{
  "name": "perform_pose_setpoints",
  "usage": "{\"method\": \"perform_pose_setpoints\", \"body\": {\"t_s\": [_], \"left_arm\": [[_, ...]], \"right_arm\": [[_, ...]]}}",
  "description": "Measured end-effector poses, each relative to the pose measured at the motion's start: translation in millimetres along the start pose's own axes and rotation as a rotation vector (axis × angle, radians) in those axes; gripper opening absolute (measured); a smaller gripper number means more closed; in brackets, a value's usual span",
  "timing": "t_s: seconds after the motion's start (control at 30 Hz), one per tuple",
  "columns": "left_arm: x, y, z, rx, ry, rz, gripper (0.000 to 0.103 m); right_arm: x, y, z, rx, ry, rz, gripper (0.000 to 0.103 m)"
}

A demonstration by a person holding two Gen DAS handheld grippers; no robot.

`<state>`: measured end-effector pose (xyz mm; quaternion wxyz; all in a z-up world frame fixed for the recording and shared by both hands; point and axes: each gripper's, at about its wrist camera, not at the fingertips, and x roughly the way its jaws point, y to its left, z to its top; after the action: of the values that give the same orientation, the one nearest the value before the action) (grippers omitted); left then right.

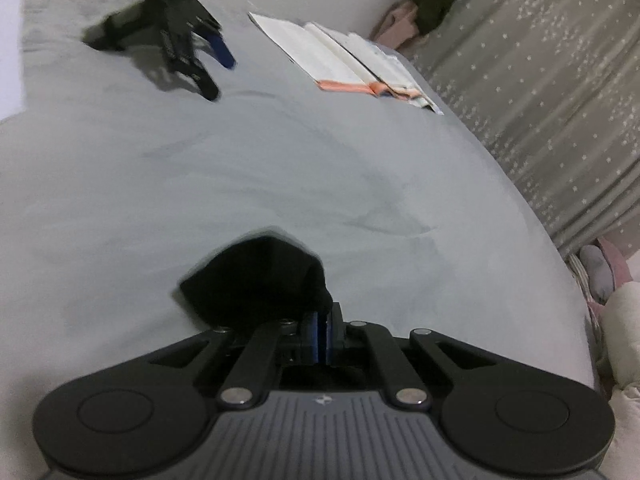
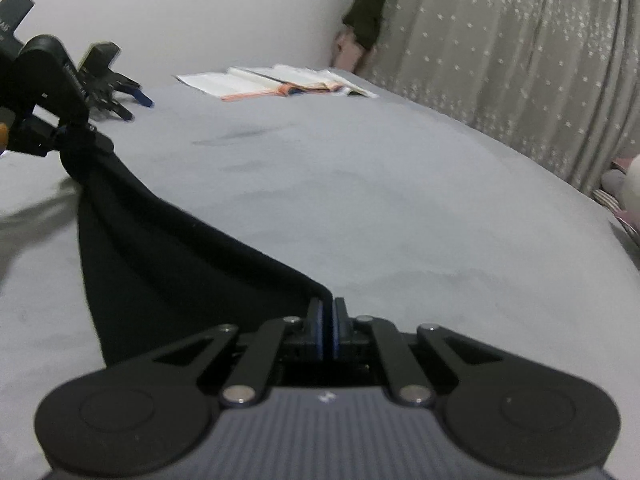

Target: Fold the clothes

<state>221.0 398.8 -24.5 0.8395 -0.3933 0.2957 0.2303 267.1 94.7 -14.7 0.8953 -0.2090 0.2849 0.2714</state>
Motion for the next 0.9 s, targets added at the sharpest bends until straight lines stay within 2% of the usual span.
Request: {"method": "perform_pose_setpoints", "body": {"t_s": [0.07,0.13,0.17,0.23,0.33,0.43,0.57,0.73,0.9], "left_arm": [[9,-2,2,0.013,0.002,-0.008,0.013],[16,-1,5,0.040,-0.011,-0.035,0.042],[14,0,6,0.045,-0.023,-0.043,0.047],[8,3,11,0.056,-0.063,-0.056,0.062],[-10,10,18,0.073,-0.127,-0.043,0.080],[-27,23,21,0.079,-0.178,0.027,0.084],[-35,50,20,0.050,-0.151,0.047,0.084],[-33,82,6,-0.031,-0.123,-0.004,0.076],[-33,81,-11,-0.027,-0.140,-0.094,0.070]], "right_arm": [[7,1,0,0.018,0.013,-0.015,0.005],[11,5,0,0.005,0.014,-0.039,0.008],[13,10,1,-0.012,0.009,-0.070,0.011],[15,13,5,-0.018,0.007,-0.087,0.017],[11,13,9,0.004,-0.004,-0.097,0.024],[1,13,11,0.017,-0.027,-0.101,0.034],[-27,13,10,0.040,-0.063,-0.066,0.034],[-71,30,-5,0.016,-0.095,-0.002,0.034],[-93,57,-29,-0.068,-0.089,0.039,0.035]]}}
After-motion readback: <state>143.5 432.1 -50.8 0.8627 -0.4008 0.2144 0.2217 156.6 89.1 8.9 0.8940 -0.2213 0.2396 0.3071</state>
